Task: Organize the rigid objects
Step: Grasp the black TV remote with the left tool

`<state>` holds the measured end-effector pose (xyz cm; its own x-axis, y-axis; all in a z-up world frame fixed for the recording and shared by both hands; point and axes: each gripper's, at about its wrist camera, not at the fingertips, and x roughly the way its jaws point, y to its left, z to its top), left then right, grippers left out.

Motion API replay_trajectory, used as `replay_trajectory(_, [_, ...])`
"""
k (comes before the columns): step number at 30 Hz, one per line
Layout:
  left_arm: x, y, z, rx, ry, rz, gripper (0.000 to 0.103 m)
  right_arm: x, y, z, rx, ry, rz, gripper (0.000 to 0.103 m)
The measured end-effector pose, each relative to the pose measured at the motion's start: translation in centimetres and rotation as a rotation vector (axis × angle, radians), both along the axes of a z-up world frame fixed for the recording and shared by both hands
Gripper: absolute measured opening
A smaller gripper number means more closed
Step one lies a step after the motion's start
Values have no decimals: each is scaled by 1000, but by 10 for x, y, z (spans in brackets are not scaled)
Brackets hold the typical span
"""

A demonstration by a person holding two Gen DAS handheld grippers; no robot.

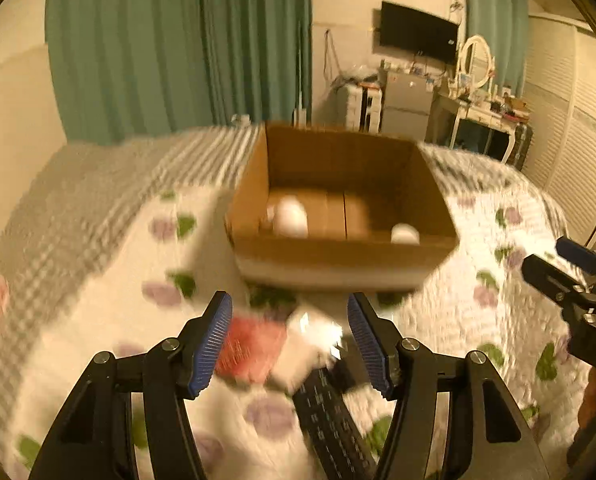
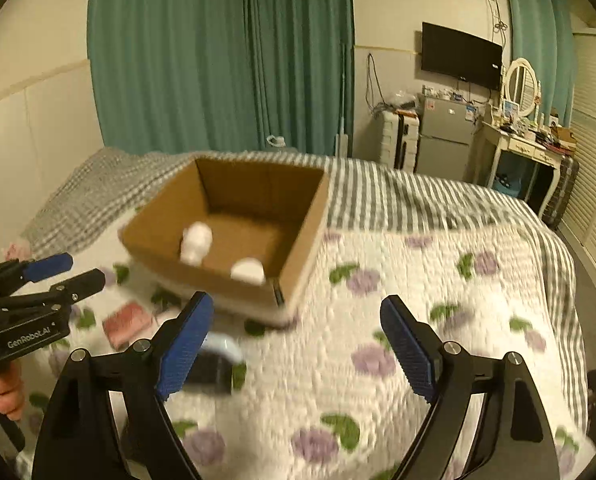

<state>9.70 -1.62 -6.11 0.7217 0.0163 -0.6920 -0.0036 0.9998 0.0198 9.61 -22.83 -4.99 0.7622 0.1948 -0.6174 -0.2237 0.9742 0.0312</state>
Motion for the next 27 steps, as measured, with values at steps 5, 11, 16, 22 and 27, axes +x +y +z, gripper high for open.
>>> replay_trajectory(5, [-4, -11, -60, -20, 149, 0, 63, -11, -1, -32, -15, 72, -8, 87])
replay_trajectory(11, [0, -18, -112, -28, 283, 3, 63, -8, 4, -44, -41, 94, -6, 87])
replay_trajectory(16, [0, -27, -123, 15, 302, -27, 55, -5, 8, -51, -63, 114, -9, 87])
replay_trajectory(22, [-18, -20, -103, -16, 284, -12, 42, -8, 13, -51, -80, 101, -4, 87])
replay_trajectory(27, [-34, -6, -72, -109, 217, -25, 42, -9, 20, -54, -92, 102, 11, 87])
